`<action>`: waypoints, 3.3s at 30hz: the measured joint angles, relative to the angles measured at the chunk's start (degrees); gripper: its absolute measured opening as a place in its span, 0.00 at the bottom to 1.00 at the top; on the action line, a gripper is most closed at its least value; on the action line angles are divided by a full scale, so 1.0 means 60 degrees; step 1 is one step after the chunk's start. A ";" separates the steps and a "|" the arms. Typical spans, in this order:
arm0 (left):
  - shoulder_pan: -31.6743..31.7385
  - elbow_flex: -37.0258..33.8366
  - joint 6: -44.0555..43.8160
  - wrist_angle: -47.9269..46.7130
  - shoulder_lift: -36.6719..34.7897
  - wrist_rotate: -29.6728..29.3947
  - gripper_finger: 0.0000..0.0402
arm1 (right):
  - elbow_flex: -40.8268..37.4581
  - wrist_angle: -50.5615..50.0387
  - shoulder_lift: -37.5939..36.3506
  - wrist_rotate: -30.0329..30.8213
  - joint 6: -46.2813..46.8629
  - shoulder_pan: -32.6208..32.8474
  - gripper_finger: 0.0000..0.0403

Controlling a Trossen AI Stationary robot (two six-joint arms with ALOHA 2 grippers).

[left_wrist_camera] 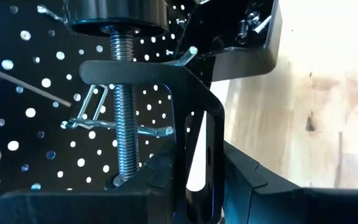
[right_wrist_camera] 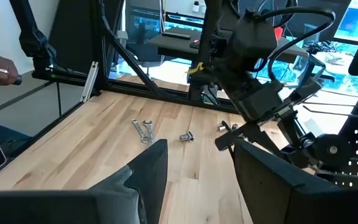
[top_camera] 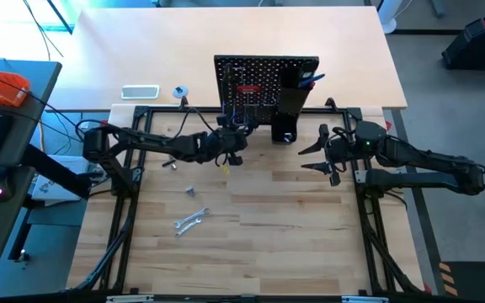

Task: Hang tools onto peg board
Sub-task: Hang the c-clamp on the peg board, then hang the wrench on the peg board

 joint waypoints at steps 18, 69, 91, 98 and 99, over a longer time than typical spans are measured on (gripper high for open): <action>0.0142 0.0007 0.1002 0.1120 0.0573 -0.1255 0.18 | 0.0000 0.0030 0.0018 0.0038 0.0041 0.0000 0.44; 0.0027 0.0007 0.0254 0.0594 0.0558 -0.1353 0.62 | 0.0000 0.0134 0.0018 0.0038 0.0298 0.0000 0.44; -0.0390 -0.0017 -0.1564 -0.1544 -0.0409 -0.1374 0.62 | 0.0000 -0.0076 0.0018 0.0049 0.0452 0.0264 0.44; -0.0620 -0.0015 -0.2111 -0.2265 -0.0728 -0.1133 0.62 | 0.0000 -0.0087 0.0015 0.0516 0.0337 0.0628 0.44; -0.0680 -0.0015 -0.2108 -0.2311 -0.0795 -0.1100 0.62 | 0.0000 -0.0087 0.0015 0.0542 0.0328 0.0650 0.44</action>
